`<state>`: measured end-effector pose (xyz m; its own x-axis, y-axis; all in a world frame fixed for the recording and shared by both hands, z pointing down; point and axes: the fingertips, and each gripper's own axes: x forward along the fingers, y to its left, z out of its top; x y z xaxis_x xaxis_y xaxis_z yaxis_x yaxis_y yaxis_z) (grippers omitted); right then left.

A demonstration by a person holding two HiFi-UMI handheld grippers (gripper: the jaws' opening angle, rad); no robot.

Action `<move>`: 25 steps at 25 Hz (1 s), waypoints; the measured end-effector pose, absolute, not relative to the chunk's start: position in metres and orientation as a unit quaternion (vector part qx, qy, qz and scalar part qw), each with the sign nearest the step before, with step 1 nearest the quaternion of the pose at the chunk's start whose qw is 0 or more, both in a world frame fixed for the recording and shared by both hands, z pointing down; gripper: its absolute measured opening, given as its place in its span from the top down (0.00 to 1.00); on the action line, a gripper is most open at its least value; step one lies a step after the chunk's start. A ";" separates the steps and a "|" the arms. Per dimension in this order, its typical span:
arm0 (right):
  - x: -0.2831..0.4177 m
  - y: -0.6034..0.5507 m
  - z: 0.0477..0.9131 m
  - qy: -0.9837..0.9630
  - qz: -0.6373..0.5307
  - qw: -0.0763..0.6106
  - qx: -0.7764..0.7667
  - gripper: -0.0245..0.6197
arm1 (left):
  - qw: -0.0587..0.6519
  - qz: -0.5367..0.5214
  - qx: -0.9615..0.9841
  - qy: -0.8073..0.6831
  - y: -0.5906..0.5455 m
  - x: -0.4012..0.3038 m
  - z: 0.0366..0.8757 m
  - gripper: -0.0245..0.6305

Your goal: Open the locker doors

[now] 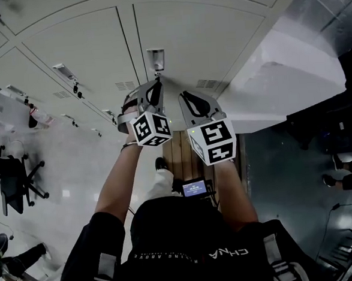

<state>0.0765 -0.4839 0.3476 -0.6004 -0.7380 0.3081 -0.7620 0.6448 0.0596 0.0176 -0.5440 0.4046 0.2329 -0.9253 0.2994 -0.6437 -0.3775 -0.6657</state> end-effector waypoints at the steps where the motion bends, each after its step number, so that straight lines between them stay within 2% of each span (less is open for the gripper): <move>1: 0.076 -0.484 0.347 -0.895 0.050 0.145 0.419 0.88 | 0.236 -0.363 -0.750 0.500 -0.543 0.018 0.405 0.90; 8: 0.072 -0.486 0.342 -0.896 0.067 0.125 0.420 0.88 | 0.397 -0.492 -0.679 0.373 -0.539 0.021 0.411 0.90; 14: 0.069 -0.484 0.341 -0.896 0.061 0.127 0.420 0.88 | 0.455 -0.536 -0.646 0.297 -0.536 0.023 0.414 0.90; 20: 0.065 -0.484 0.337 -0.898 0.053 0.130 0.416 0.88 | 0.418 -0.511 -0.675 0.330 -0.535 0.020 0.410 0.90; 25: 0.060 -0.490 0.338 -0.896 0.041 0.142 0.418 0.88 | 0.332 -0.463 -0.728 0.382 -0.527 0.010 0.405 0.89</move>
<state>0.0600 -0.4896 0.3382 -0.6098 -0.7383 0.2880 -0.7615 0.6466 0.0452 0.0098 -0.5268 0.4046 0.2794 -0.8629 0.4212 -0.2479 -0.4886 -0.8365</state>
